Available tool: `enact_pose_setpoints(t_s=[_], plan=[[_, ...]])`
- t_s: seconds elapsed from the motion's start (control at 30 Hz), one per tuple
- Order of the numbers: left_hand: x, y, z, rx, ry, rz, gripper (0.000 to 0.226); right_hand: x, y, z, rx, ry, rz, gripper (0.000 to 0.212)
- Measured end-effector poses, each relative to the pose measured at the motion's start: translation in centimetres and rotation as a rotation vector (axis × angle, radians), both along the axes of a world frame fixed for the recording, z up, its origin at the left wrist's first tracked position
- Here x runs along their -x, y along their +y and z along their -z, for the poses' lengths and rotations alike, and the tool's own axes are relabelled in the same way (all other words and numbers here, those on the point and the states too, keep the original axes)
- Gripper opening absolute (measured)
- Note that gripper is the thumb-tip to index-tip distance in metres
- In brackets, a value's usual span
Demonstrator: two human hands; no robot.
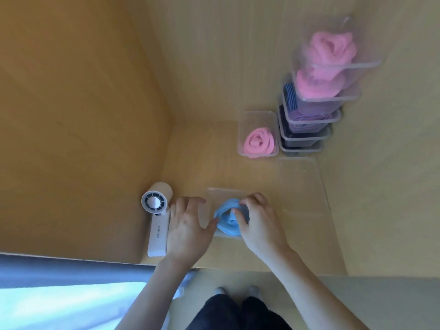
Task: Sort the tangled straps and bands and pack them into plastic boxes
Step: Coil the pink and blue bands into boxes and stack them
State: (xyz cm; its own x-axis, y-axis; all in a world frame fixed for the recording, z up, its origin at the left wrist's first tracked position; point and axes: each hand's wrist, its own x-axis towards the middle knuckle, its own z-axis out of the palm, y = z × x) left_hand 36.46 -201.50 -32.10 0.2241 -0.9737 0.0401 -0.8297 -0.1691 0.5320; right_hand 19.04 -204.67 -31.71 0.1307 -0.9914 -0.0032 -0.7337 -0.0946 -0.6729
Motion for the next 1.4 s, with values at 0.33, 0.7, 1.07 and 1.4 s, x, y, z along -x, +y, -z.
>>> enact_pose_setpoints(t_s=[0.33,0.7,1.07,1.4], plan=[[-1.5,-1.2,1.7,0.104,0.166,0.354,0.044,-0.2,-0.3,0.3,0.206,0.111,0.058,0.011],[-1.3,-2.4,3.5,0.076,0.329,0.383,0.042,8.5,-2.0,1.7,-0.070,0.412,0.264,0.016],[-1.2,-2.6,2.4,0.004,0.301,0.401,0.046,8.5,-0.2,2.2,-0.004,0.326,0.239,0.012],[-1.7,-1.8,0.7,0.108,0.356,0.323,0.050,7.7,2.3,-4.3,0.267,0.138,0.112,0.024]])
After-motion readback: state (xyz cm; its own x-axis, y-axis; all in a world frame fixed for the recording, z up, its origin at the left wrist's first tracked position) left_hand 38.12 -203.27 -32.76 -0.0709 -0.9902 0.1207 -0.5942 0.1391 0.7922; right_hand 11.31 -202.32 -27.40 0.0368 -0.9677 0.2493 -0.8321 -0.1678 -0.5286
